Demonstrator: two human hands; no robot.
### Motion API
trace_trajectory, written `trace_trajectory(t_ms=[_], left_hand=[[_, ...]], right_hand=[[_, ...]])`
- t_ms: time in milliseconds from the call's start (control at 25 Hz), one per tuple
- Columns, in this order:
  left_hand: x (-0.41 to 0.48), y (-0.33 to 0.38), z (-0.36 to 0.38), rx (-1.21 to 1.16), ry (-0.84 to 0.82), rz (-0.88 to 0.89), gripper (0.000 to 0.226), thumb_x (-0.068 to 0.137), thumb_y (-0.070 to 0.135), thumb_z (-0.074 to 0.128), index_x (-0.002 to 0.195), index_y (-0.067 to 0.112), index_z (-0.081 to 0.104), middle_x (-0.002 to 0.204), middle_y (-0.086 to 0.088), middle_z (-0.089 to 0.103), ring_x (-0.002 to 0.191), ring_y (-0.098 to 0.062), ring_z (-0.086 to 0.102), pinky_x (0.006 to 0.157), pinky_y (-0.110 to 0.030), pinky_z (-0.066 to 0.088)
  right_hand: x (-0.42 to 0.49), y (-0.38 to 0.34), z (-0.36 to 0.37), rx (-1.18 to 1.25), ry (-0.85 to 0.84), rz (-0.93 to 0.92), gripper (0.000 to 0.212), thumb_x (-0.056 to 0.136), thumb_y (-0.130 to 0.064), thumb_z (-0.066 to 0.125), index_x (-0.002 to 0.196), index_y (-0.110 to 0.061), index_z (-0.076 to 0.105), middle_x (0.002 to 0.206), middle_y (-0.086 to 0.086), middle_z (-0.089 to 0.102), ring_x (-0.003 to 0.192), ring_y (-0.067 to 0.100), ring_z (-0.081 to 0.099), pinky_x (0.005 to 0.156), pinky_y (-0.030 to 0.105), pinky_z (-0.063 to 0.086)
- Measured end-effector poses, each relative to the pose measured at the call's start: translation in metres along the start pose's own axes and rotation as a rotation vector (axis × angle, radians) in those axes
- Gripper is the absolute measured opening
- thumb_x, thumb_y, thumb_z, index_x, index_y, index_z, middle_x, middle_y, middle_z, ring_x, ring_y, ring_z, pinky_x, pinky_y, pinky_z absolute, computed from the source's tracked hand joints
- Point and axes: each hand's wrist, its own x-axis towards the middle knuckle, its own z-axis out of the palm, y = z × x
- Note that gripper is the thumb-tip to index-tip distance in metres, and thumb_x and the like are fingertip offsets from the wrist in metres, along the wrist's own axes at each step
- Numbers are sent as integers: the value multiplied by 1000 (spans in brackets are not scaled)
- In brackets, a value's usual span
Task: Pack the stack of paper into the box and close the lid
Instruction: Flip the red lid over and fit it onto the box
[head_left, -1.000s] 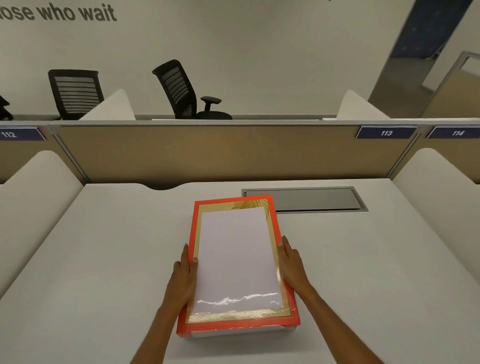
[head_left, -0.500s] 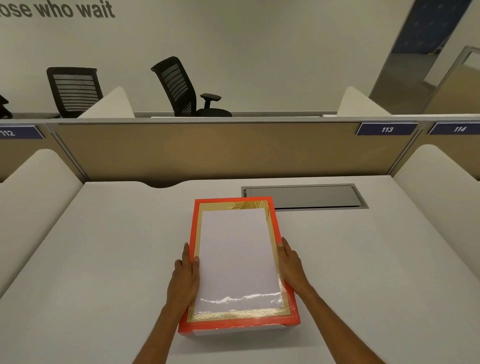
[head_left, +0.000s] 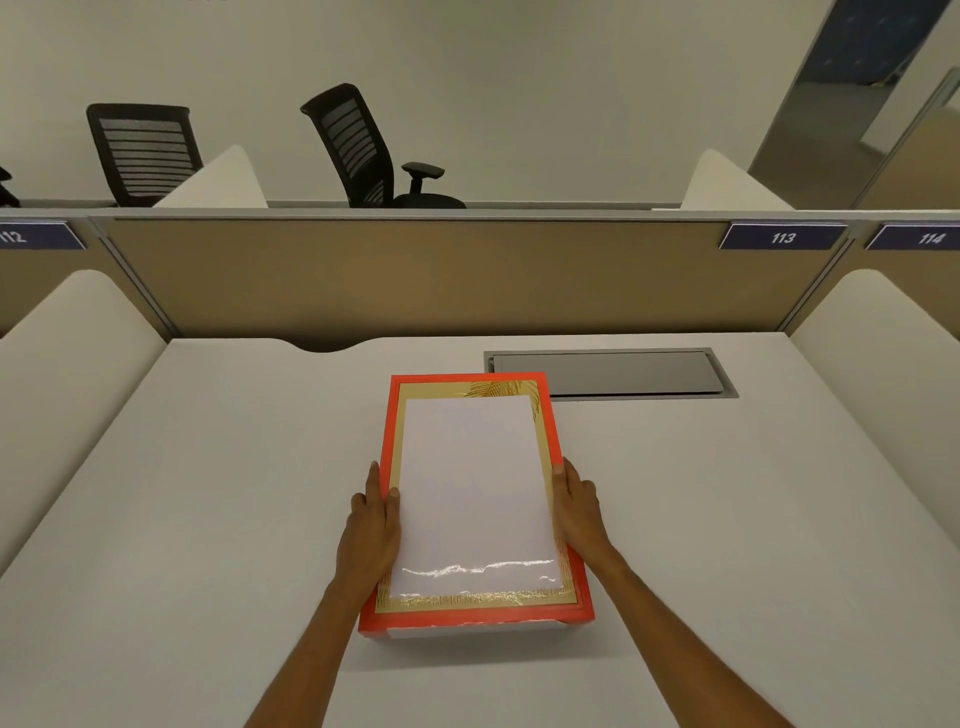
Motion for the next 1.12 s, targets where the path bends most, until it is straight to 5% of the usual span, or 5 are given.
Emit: trace_trajectory(t_ms=[280, 440, 600, 720, 1120], left_hand=[[4, -4, 4, 19, -4, -2, 61, 102, 45, 28, 156, 23, 9, 135, -14, 52, 112, -31, 62, 89, -44, 54], [9, -1, 2, 244, 139, 58, 61, 100, 45, 35, 152, 15, 25, 136, -17, 53, 111, -33, 62, 88, -45, 56], [23, 18, 1, 290, 201, 334, 63, 99, 46, 35, 152, 14, 29, 160, -9, 31, 147, -29, 32, 118, -43, 27], [35, 29, 5, 344, 108, 415, 63, 100, 45, 30, 155, 17, 22, 164, -3, 16, 153, -20, 12, 123, -35, 6], [39, 22, 18, 414, 4, 379, 78, 94, 59, 1, 156, 13, 10, 166, -3, 7, 154, -19, 3, 126, -36, 5]], right_hand=[[3, 0, 0, -71, 13, -17, 56, 99, -52, 21, 145, -22, 34, 126, 15, 52, 107, 23, 53, 98, 43, 48], [0, -3, 1, -394, 184, -106, 62, 98, -53, 28, 149, -17, 28, 149, 15, 36, 134, 32, 41, 108, 46, 38], [2, -19, 7, -552, 216, -402, 68, 98, -54, 28, 154, -17, 13, 162, 3, 12, 151, 22, 8, 122, 39, 10], [7, -25, 15, -584, 135, -448, 71, 98, -56, 25, 154, -16, 10, 163, 2, 8, 151, 17, 3, 124, 34, 5], [10, -18, 30, -691, 61, -429, 74, 97, -57, 25, 154, -15, 6, 163, 2, 5, 151, 17, 3, 124, 33, 5]])
